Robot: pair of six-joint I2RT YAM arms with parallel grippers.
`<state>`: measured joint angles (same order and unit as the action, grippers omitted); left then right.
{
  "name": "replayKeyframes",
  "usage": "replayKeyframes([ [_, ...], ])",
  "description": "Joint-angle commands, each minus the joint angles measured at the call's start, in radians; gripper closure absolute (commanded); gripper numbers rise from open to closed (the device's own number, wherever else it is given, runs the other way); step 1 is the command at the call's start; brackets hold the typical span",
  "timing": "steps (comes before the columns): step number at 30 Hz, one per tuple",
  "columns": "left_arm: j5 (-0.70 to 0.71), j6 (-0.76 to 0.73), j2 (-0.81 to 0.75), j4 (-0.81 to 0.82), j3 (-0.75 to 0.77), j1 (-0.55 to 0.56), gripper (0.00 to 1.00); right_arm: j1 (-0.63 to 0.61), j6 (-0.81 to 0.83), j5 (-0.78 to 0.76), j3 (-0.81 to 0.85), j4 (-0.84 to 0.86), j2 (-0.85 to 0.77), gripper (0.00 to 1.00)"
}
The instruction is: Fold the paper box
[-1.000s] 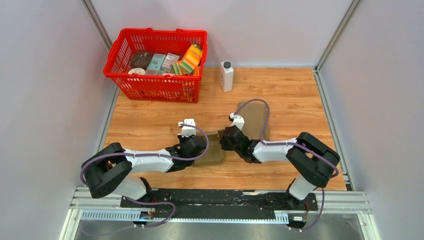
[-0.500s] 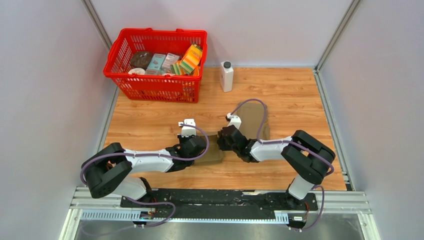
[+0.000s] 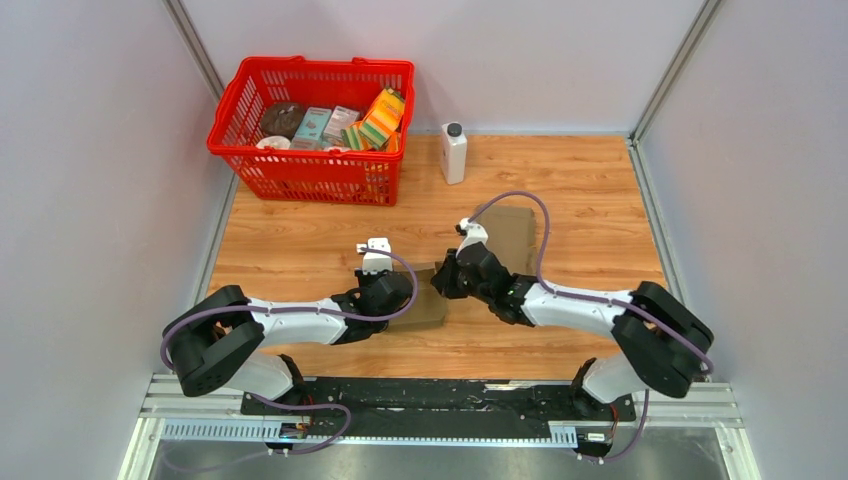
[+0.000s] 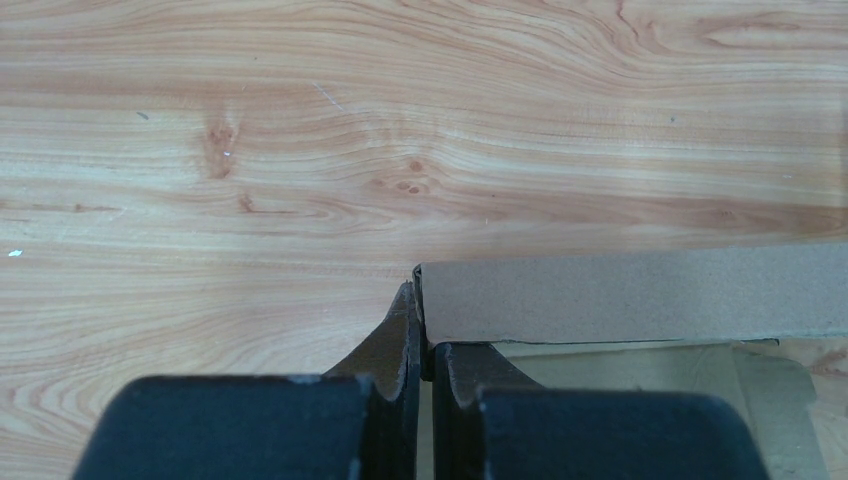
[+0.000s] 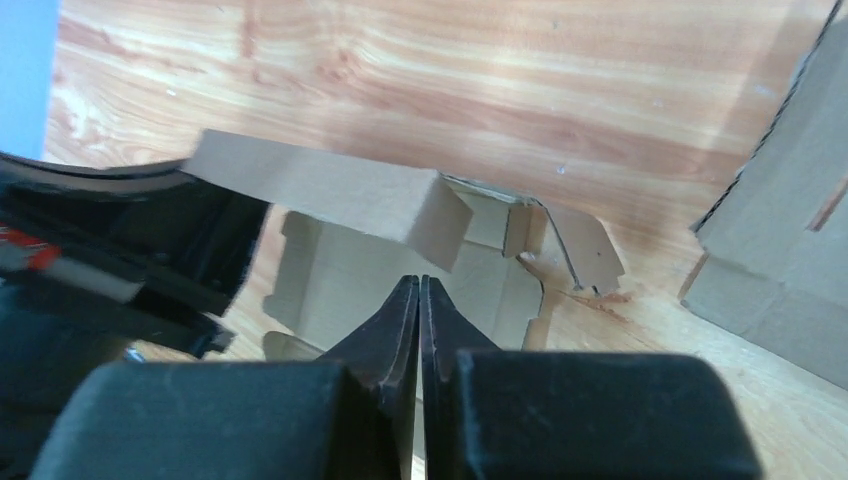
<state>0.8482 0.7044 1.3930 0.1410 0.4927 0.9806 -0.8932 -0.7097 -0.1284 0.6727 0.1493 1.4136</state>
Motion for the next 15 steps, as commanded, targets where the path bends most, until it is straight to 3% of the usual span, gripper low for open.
replayKeyframes([
  [1, -0.028, 0.003, 0.0, -0.041, 0.0, 0.003, 1.0, 0.004, -0.057, 0.032, -0.016, 0.004, 0.113, 0.96],
  [5, -0.023, 0.01, -0.009, -0.038, -0.011, 0.003, 1.0, 0.017, -0.097, -0.037, -0.019, -0.049, 0.154, 0.98],
  [10, -0.028, 0.012, -0.008, -0.04, -0.014, 0.003, 1.0, 0.017, -0.012, -0.098, -0.033, -0.096, 0.047, 0.9],
  [12, -0.026, 0.004, -0.012, -0.041, -0.013, 0.003, 1.0, 0.022, 0.028, -0.14, -0.042, -0.114, -0.017, 0.78],
  [14, -0.023, 0.0, -0.015, -0.043, -0.013, 0.003, 1.0, 0.027, 0.09, -0.132, -0.035, -0.143, -0.051, 0.57],
  [15, -0.023, -0.005, -0.02, -0.043, -0.013, 0.003, 1.0, 0.027, 0.104, -0.143, -0.027, -0.151, -0.054, 0.54],
])
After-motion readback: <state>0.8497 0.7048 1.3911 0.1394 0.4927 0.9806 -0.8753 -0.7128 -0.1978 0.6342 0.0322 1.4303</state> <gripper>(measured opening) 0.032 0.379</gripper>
